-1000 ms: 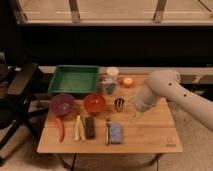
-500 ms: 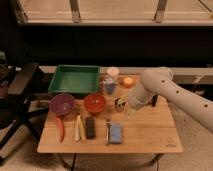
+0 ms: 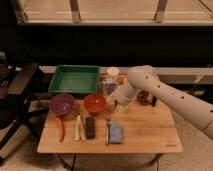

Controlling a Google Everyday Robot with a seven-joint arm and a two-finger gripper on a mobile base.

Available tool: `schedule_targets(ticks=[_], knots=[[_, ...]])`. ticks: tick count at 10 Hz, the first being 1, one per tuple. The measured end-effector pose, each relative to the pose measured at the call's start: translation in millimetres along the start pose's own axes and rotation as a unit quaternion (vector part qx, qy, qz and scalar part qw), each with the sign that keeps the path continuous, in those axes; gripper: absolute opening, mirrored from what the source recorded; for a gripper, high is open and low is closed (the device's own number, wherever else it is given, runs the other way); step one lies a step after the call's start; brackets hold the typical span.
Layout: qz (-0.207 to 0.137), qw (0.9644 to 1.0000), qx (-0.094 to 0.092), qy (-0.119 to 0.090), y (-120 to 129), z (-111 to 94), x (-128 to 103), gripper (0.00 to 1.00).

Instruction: Place fork in purple bowl

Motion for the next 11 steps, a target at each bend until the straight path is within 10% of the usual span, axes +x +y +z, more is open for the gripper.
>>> schedule_targets(ticks=[11], knots=[[0.082,0.9950,-0.054,0.019,10.7,71.2,32.4,0.65]])
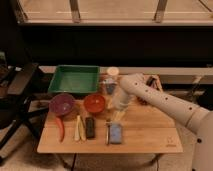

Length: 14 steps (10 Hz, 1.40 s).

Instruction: Place fork in purple bowl

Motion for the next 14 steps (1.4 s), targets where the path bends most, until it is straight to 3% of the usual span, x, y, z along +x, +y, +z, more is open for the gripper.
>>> schedule_targets(ticks=[5,8,11,14], knots=[[0.037,0.9993,-0.012,0.001,-2.3,21.9,7.1,0.65],[0.045,0.9984,-0.029,0.016,-5.8,28.8,-0.5,0.65],[0.045,0.9980,-0.035,0.026,-7.5,28.5,-6.5,0.65],[0.037,0.9985,-0.019,0.037,-13.7,10.0,-21.9,0.65]])
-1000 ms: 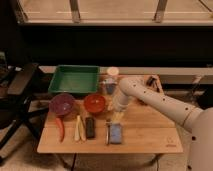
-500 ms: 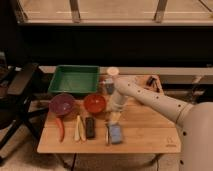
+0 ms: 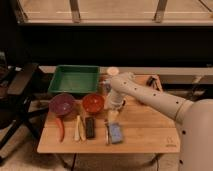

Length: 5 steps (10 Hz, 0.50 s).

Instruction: Place fork in purple bowl

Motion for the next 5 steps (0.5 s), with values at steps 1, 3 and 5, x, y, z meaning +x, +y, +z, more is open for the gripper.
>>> schedule_targets(ticks=[1,3,5], knots=[[-0.006,1.0000,0.006,0.003,-1.4,-6.7,-6.7,0.65],[-0.013,0.9999,0.007,0.004,-3.3,-8.1,-13.1,0.65],[-0.008,0.9999,0.005,0.012,-5.4,-3.2,-11.9,0.65]])
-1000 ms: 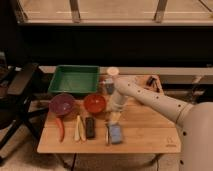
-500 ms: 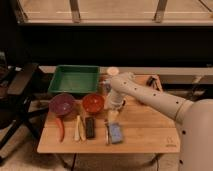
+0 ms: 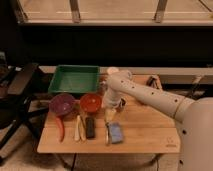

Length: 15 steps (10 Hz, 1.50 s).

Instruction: Place fork in purple bowl

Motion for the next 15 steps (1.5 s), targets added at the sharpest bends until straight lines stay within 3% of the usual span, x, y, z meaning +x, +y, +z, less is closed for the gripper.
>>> schedule_targets(ticks=[4,8,15], knots=[[0.030,0.9995,-0.001,0.013,0.3,5.1,20.6,0.65],[0.051,0.9986,-0.007,0.012,-4.6,19.1,28.0,0.65],[0.045,0.9988,-0.022,0.002,-5.5,37.9,12.7,0.64]])
